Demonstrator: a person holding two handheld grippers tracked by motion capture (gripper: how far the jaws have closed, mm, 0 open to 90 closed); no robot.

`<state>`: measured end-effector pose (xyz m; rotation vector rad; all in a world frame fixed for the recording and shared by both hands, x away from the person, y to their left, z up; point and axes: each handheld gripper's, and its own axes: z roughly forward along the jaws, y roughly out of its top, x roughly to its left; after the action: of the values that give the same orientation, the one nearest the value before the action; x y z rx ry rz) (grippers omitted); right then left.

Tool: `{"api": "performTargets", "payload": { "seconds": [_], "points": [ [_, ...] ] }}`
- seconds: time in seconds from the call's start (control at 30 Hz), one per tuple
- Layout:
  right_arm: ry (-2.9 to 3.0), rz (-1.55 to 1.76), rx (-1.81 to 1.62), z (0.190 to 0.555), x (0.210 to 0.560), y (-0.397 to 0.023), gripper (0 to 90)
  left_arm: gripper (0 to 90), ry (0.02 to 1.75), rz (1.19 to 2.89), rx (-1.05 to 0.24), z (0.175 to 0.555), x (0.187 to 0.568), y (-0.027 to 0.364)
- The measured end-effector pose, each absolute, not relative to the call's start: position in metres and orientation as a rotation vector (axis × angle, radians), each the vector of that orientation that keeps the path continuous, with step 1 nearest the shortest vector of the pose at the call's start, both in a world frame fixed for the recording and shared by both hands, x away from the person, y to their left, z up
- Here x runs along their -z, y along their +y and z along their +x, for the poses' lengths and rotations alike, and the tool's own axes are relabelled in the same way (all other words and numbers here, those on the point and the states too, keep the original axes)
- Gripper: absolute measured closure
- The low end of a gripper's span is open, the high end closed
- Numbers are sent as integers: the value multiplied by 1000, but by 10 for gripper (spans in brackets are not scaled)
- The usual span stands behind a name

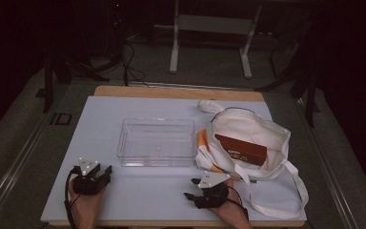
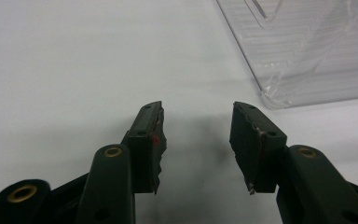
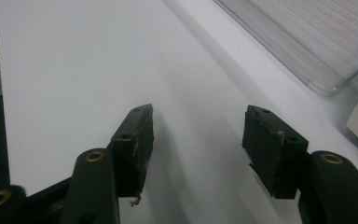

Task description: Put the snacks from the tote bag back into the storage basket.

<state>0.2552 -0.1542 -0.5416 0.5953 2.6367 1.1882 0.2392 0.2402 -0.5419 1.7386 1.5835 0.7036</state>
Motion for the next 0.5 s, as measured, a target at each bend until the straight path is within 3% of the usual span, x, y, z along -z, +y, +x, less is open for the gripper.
{"api": "performTargets", "payload": {
  "seconds": [0.23,0.5],
  "points": [
    [2634,594,-1191,255,542,-154,443,599,1579,1732,-683,240,542,242],
    [2650,587,-1209,256,541,-155,444,585,1561,1764,-667,241,543,240]
  ]
}}
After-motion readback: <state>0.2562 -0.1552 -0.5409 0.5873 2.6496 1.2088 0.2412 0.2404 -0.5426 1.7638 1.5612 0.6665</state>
